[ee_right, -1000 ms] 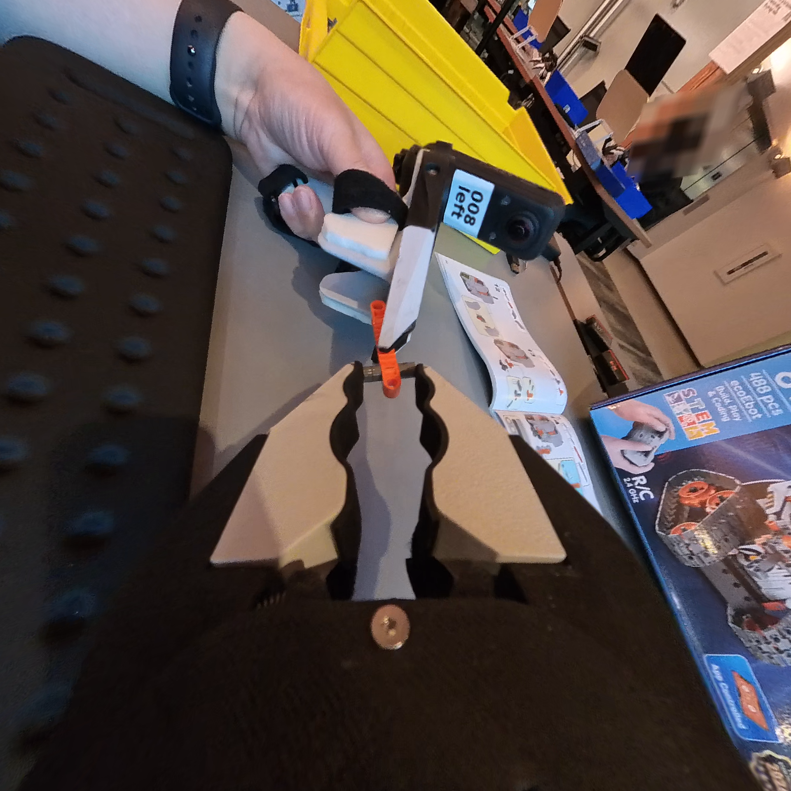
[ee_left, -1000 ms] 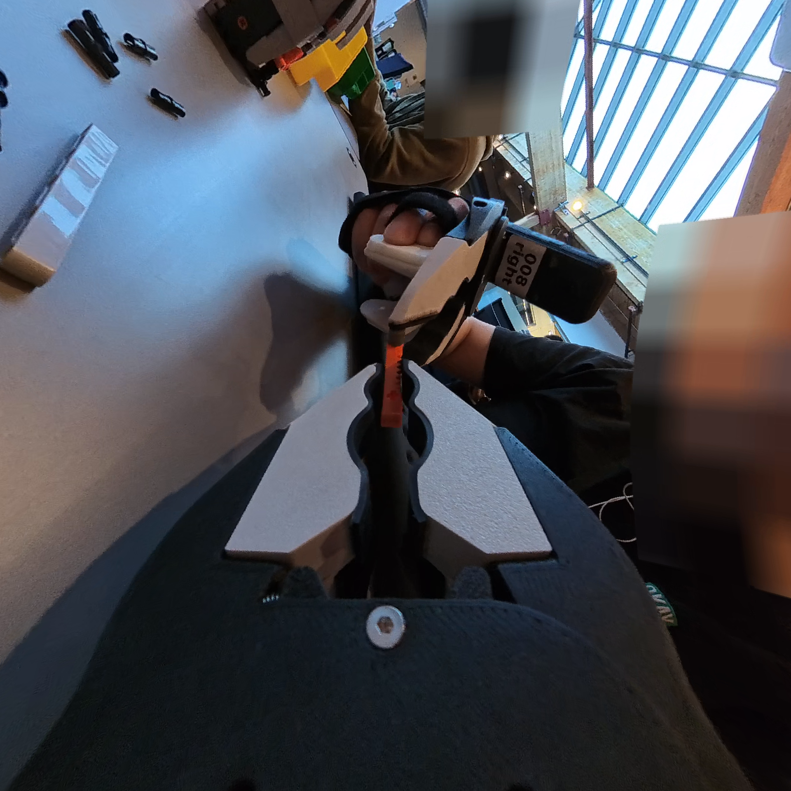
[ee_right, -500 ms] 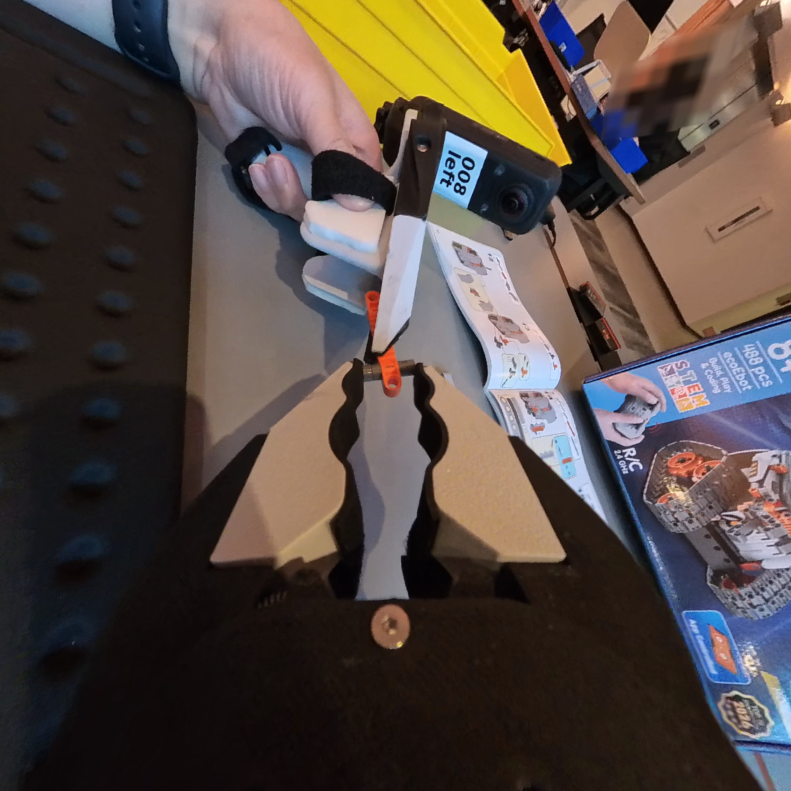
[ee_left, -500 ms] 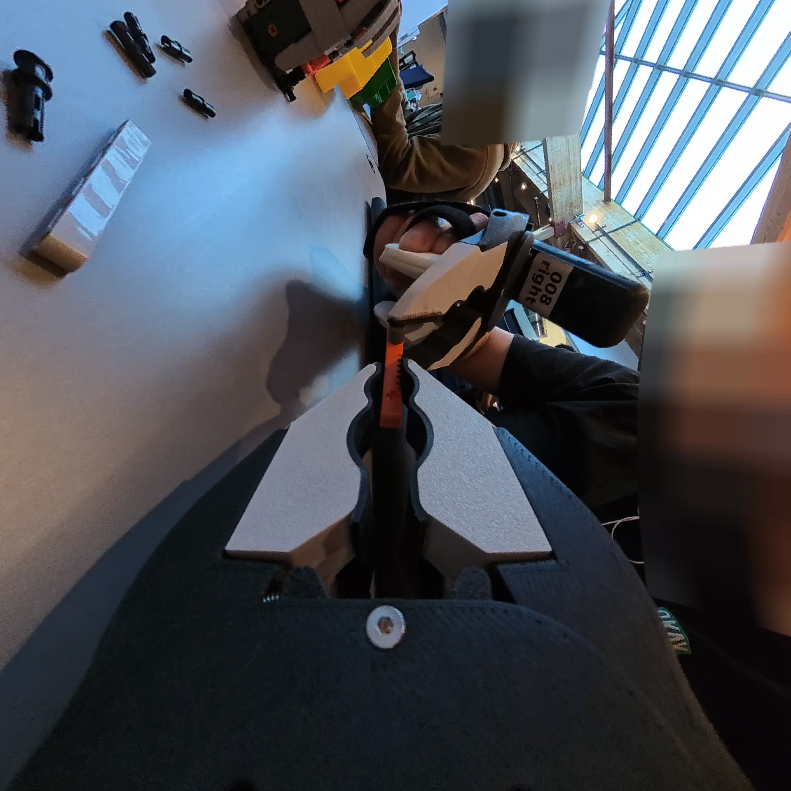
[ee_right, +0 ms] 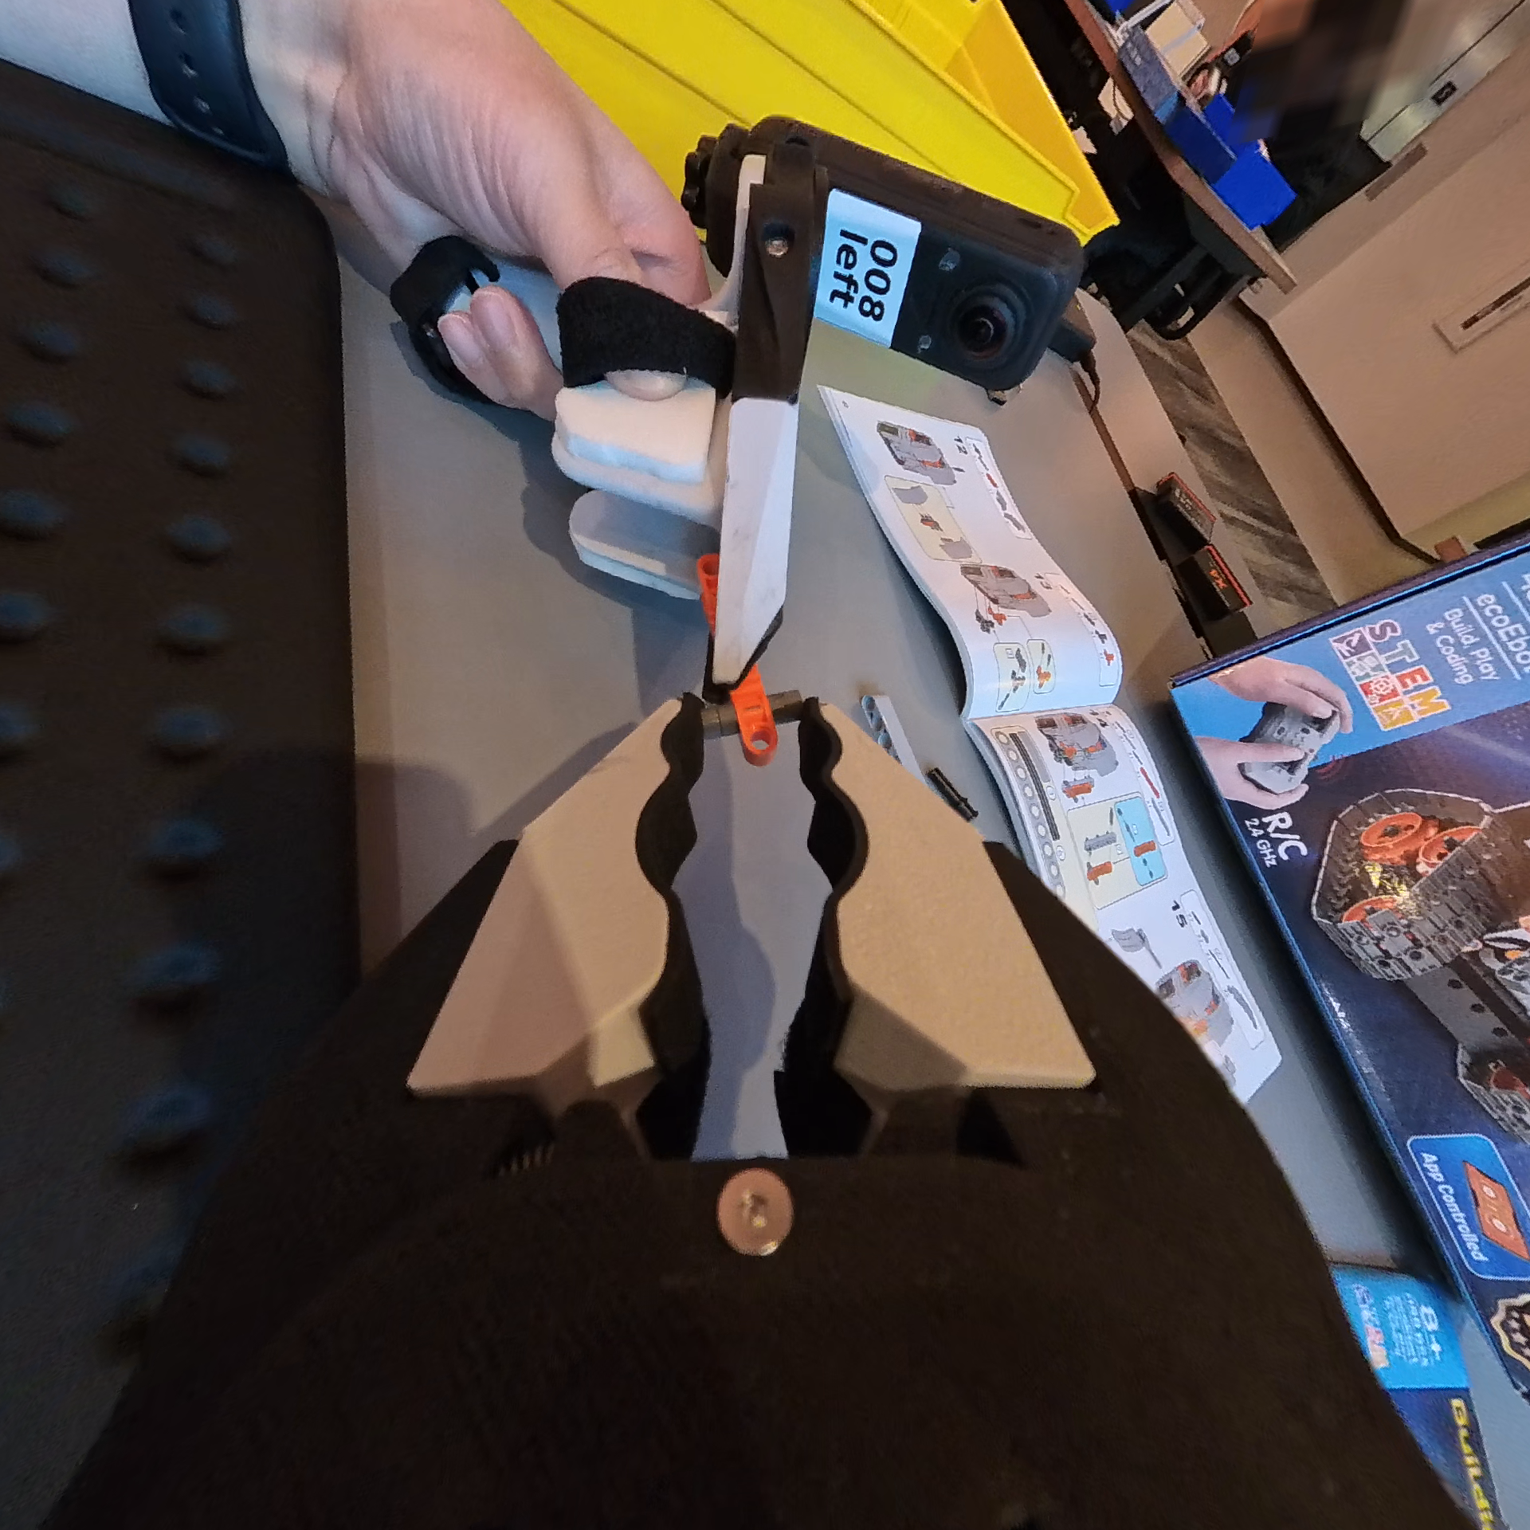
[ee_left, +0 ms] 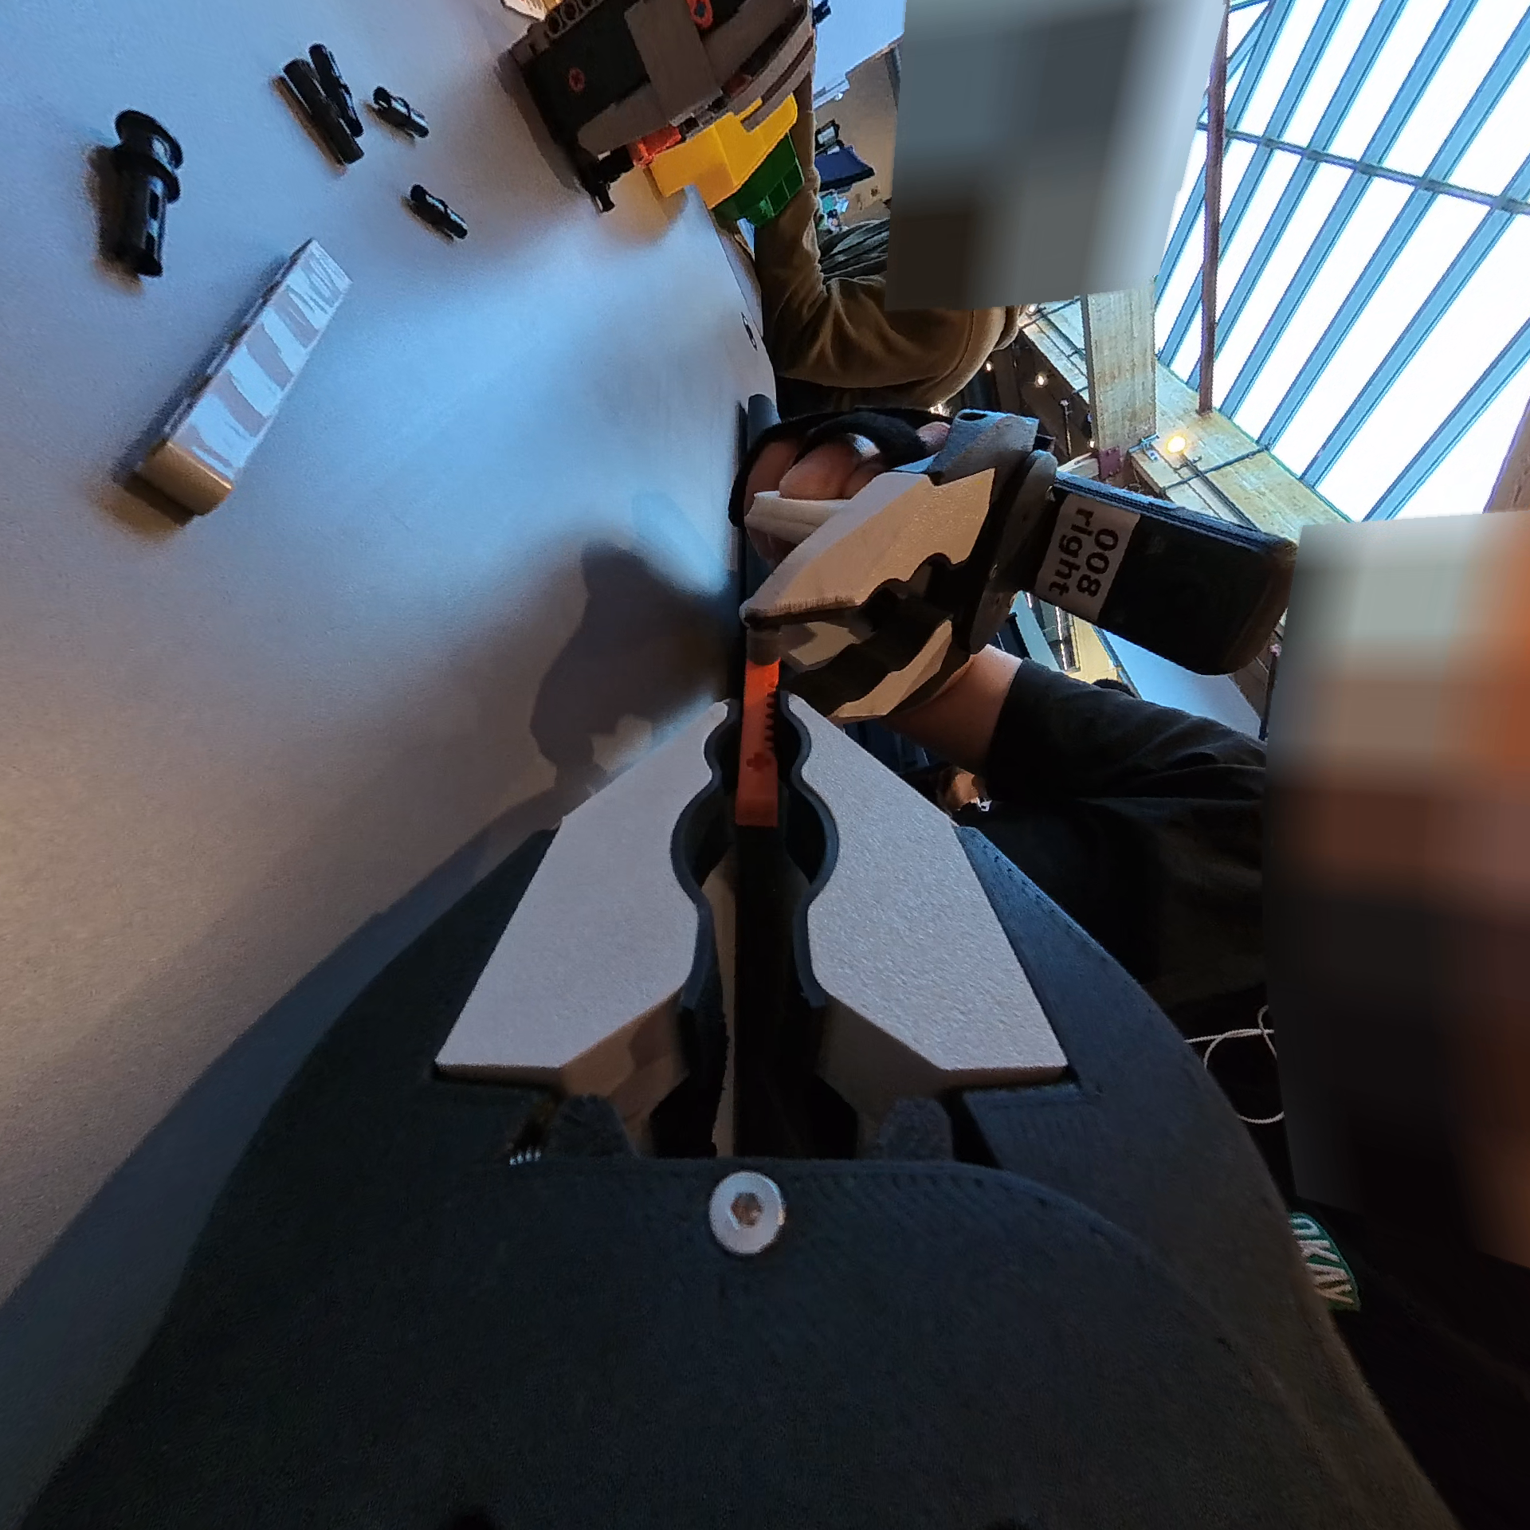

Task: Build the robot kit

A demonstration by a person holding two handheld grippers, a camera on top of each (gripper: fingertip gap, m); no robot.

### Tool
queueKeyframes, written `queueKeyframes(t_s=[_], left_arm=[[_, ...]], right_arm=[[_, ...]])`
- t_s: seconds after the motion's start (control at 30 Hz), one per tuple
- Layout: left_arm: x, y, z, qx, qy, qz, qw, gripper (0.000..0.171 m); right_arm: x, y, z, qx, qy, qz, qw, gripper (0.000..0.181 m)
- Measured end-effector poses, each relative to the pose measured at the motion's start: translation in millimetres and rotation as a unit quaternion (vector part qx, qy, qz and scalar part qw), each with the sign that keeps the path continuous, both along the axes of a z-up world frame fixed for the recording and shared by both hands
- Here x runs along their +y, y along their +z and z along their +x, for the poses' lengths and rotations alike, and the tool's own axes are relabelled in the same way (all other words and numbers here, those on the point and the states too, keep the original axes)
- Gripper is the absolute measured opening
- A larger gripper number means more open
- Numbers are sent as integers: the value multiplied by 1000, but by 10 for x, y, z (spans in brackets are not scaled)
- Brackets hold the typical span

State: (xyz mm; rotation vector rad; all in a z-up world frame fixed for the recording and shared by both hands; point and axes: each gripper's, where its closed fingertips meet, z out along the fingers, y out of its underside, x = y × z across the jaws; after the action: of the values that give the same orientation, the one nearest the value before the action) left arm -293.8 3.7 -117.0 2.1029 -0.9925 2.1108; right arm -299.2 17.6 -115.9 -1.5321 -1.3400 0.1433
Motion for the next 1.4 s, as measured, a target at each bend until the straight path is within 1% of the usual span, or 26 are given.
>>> queueKeyframes(t_s=[0.13,0.2,0.23,0.3,0.37,0.47,0.53,0.63,0.87,1.1,1.4], left_arm=[[6,-10,-4,4,1,0,1000,4],[-6,-26,-10,11,-5,-7,1000,3],[-15,-28,-9,12,-10,-9,1000,3],[-34,-24,-10,11,-20,-19,1000,3],[-37,-33,-16,14,-22,-24,999,3],[-73,-33,-12,15,-33,-21,999,3],[-73,-30,-12,13,-34,-24,999,3],[-72,-31,-14,14,-35,-26,999,3],[-59,-7,-13,5,-30,-34,999,3],[-72,-30,-12,12,-28,-27,999,3],[-28,-69,-9,24,-10,-17,1000,3]], right_arm=[[8,-10,-4,3,1,-5,1000,22],[-7,-27,-22,17,22,-25,999,22],[-21,-25,-28,19,36,-20,999,22],[-40,-45,-11,-10,54,16,998,22],[-63,-82,-16,-29,57,30,997,28],[-83,-61,-5,-14,61,15,998,22],[-91,-52,-7,5,61,-9,998,22],[-96,-49,-12,6,65,-9,998,23],[-80,-18,-9,34,57,-39,997,22],[-82,-39,-3,24,46,-51,997,21],[-25,-85,7,21,15,-70,997,21]])
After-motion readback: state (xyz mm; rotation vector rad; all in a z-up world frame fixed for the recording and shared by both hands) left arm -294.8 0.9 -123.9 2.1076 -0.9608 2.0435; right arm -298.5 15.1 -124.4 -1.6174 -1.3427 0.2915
